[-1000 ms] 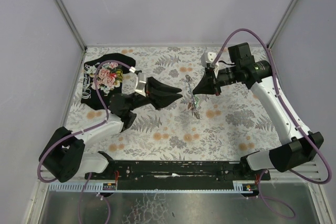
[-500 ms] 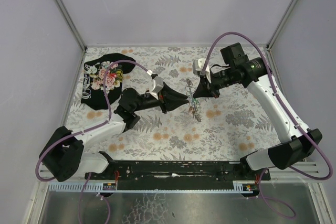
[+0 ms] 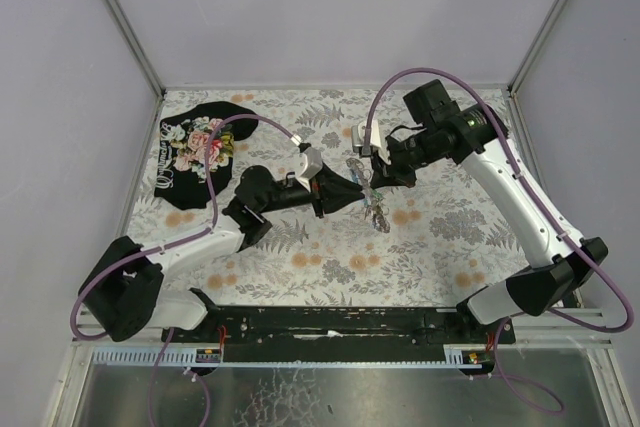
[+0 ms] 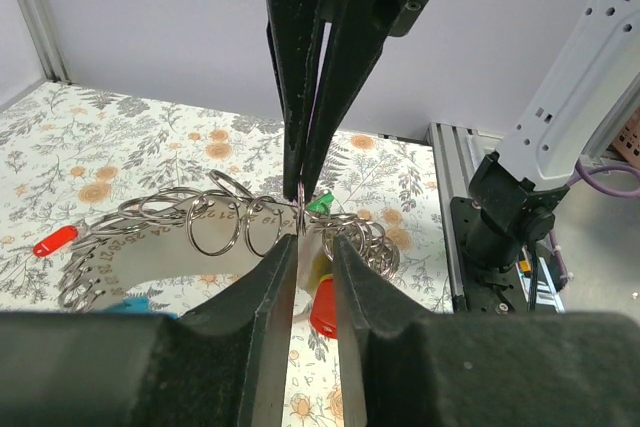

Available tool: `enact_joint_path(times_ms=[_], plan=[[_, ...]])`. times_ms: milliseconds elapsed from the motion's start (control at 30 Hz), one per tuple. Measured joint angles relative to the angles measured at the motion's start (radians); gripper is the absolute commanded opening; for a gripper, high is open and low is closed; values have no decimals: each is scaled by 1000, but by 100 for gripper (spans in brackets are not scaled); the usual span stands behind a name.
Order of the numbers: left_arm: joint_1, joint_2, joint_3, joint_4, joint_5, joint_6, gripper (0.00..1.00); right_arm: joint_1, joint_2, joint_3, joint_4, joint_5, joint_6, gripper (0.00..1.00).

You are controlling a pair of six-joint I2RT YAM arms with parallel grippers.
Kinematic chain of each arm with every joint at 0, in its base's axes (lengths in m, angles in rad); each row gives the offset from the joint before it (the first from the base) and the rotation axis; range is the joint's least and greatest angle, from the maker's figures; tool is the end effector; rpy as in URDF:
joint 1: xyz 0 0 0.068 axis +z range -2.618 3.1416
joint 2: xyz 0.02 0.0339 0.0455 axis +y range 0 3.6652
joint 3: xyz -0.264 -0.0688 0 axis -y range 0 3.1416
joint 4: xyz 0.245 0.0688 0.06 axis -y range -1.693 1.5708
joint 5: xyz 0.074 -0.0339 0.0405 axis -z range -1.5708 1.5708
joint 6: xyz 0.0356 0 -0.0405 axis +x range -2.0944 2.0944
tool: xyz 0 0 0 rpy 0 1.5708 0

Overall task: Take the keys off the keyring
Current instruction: Remove the key from the keyring.

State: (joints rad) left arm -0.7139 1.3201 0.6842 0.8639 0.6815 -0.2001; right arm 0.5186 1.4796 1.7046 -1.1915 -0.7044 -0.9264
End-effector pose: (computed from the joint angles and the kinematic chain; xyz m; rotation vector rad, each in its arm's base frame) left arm 0.2017 -0.2044 0.2950 0.9435 1.1748 -1.2020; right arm 0.2308 0.1582 0.4063 -1.7426 1.5728 0.6922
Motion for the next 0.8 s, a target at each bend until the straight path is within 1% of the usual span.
enact_joint_path(times_ms=[200, 433, 633, 733, 800], plan=[[-8, 22, 0, 8, -15, 0, 19, 37, 13, 29, -31, 95, -4, 0], [-21, 40, 0, 20, -34, -3, 19, 79, 24, 38, -58, 169, -6, 0], [-27, 56, 0, 51, -44, -14, 13, 92, 30, 60, -71, 200, -7, 0], [-29, 70, 0, 64, -44, -19, 9, 93, 31, 72, -80, 211, -7, 0], [-32, 76, 1, 65, -45, -23, 8, 96, 31, 75, -85, 218, -7, 0]])
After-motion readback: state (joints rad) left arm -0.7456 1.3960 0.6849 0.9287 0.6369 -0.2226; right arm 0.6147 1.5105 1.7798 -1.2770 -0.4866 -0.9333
